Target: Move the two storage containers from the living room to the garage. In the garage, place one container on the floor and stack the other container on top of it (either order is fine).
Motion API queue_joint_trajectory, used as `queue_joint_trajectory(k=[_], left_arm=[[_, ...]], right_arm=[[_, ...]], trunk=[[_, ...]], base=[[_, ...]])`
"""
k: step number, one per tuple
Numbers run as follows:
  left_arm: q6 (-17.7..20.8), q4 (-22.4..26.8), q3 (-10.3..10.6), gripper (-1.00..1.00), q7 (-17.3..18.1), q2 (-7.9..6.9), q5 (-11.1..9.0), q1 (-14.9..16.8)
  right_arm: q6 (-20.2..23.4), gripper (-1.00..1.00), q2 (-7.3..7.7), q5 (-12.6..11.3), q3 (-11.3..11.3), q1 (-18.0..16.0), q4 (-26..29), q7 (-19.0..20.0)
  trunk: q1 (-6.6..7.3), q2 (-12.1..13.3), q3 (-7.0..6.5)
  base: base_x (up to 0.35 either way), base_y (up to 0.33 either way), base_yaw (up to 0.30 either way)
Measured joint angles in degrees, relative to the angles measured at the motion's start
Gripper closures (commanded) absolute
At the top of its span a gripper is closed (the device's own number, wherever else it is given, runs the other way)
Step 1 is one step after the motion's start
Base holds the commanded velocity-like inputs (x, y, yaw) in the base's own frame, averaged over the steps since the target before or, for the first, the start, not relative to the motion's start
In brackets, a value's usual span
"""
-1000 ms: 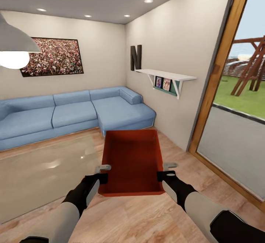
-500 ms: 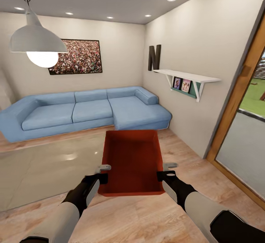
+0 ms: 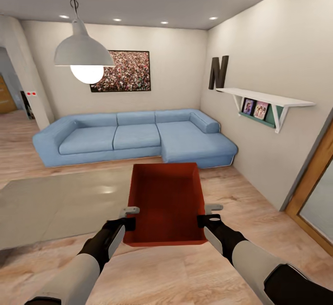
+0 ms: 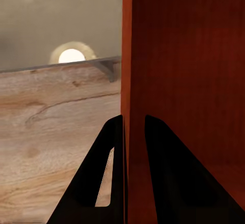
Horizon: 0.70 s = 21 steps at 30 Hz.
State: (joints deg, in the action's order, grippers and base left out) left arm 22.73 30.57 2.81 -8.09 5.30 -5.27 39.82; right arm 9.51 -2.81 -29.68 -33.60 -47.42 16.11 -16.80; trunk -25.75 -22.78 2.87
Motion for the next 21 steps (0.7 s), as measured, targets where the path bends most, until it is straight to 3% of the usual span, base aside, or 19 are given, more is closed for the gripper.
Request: queue_joint_trajectory(k=[21], left_arm=[[0.0,0.0,0.01,1.0,0.02,-0.01,0.01,0.0]], right_arm=[[0.0,1.0,0.0,0.02,0.0,0.0,0.01,0.0]], trunk=[[0.0,0.0,0.0]], base=[[0.0,0.0,0.3]])
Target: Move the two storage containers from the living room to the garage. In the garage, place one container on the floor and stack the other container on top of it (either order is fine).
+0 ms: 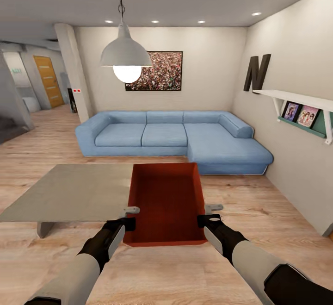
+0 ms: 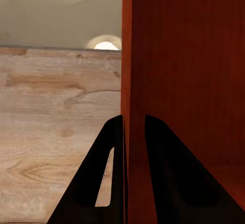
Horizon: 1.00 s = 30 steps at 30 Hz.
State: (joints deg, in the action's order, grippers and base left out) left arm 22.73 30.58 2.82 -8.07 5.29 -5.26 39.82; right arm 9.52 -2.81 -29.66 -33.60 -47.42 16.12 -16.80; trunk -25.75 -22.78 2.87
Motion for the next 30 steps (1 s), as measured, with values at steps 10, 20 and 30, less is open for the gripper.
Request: queue_joint_trajectory(k=[10,20,30], left_arm=[[0.0,0.0,-0.01,1.0,0.01,0.0,0.0,0.0],[0.0,0.0,-0.01,1.0,0.01,0.0,0.0,0.0],[0.0,0.0,-0.01,1.0,0.0,0.0,0.0,0.0]], right_arm=[[0.0,1.0,0.0,0.0,0.0,0.0,0.0,0.0],[0.0,1.0,0.0,0.01,0.01,0.0,0.0,0.0],[0.0,1.0,0.0,0.0,0.0,0.0,0.0,0.0]], trunk=[[0.0,0.0,0.0],[0.0,0.0,0.0],[0.0,0.0,0.0]], base=[[0.0,0.0,0.3],[0.0,0.0,0.3],[0.0,0.0,0.3]])
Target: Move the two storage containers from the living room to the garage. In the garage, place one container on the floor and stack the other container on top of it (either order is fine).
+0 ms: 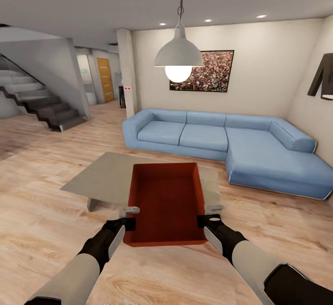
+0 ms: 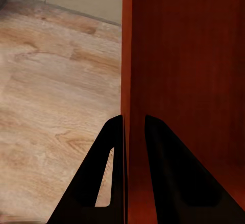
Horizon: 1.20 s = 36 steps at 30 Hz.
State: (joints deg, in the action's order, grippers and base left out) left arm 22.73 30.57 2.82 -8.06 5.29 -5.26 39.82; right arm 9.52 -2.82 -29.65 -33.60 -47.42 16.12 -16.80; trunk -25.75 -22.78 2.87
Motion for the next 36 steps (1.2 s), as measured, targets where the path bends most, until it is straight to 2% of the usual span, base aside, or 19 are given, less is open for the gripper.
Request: queue_joint_trajectory(k=[36], left_arm=[[0.0,0.0,-0.01,1.0,-0.01,0.01,0.0,0.0]], right_arm=[[0.0,1.0,0.01,-0.03,-0.02,0.0,0.01,0.0]], trunk=[[0.0,0.0,0.0]], base=[[0.0,0.0,0.3]])
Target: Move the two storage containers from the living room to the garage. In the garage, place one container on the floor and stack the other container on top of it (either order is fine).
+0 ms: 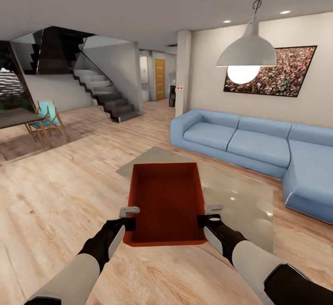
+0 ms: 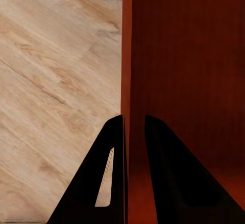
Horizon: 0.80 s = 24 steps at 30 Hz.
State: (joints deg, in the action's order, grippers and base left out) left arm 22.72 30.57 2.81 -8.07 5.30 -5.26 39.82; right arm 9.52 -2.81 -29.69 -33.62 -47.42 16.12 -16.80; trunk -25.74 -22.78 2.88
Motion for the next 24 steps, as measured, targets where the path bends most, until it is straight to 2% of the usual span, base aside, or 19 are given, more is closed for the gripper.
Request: queue_joint_trajectory(k=[24], left_arm=[[0.0,0.0,0.03,1.0,0.02,-0.02,-0.01,0.0]], right_arm=[[0.0,1.0,-0.01,0.03,0.03,0.0,-0.01,0.0]], trunk=[[0.0,0.0,0.0]], base=[[0.0,0.0,0.3]])
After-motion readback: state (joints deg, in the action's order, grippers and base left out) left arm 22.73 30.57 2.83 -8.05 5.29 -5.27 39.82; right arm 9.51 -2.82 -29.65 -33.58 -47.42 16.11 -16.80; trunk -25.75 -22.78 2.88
